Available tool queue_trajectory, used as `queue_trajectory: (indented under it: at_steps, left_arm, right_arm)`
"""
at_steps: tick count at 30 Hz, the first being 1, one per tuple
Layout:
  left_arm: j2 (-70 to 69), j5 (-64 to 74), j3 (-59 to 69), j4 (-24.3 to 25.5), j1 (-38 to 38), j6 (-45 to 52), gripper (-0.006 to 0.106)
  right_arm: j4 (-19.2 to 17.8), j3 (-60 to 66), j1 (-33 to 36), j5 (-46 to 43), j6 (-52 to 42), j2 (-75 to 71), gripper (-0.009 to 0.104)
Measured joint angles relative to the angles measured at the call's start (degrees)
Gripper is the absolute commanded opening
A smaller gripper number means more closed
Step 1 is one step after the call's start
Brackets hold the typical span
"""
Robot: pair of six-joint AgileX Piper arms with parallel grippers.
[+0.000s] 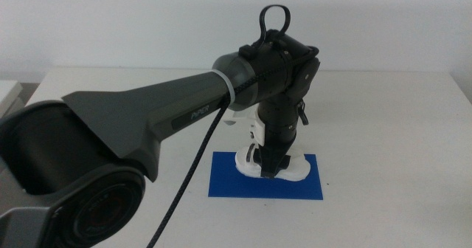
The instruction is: Use one arm to grab the shoe from the table and place it on the mat.
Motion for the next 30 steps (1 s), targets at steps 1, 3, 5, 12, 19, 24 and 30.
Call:
queue_trajectory:
  at_steps: [1, 3, 5, 12, 19, 24, 30]
  left_arm:
    - [0.38, 0.0, 0.0, 0.0, 0.0, -0.13, -0.002]
    - [0.77, 0.0, 0.0, 0.0, 0.0, -0.23, -0.002]
    - [0.89, -0.1, 0.0, 0.29, 0.0, -0.23, -0.002]
    - [1.39, -0.1, 0.0, 1.1, 0.13, -0.46, -0.002]
    - [3.59, -0.1, 0.0, 0.85, 0.72, -0.56, 0.001]
    - [3.59, -0.1, 0.0, 0.24, 0.83, -0.56, 0.019]
    - [3.96, -0.1, 0.0, -1.12, 0.95, -0.56, 0.08]
  right_arm:
    - [0.0, 0.0, 0.0, 0.0, 0.0, 0.0, 0.079]
    - [0.0, 0.0, 0.0, 0.0, 0.0, 0.0, 0.079]
    - [0.0, 0.0, 0.0, 0.0, 0.0, 0.0, 0.079]
    - [0.0, 0.0, 0.0, 0.0, 0.0, 0.0, 0.079]
    - [0.0, 0.0, 0.0, 0.0, 0.0, 0.0, 0.079]
    - [0.0, 0.0, 0.0, 0.0, 0.0, 0.0, 0.079]
    - [0.0, 0.0, 0.0, 0.0, 0.0, 0.0, 0.079]
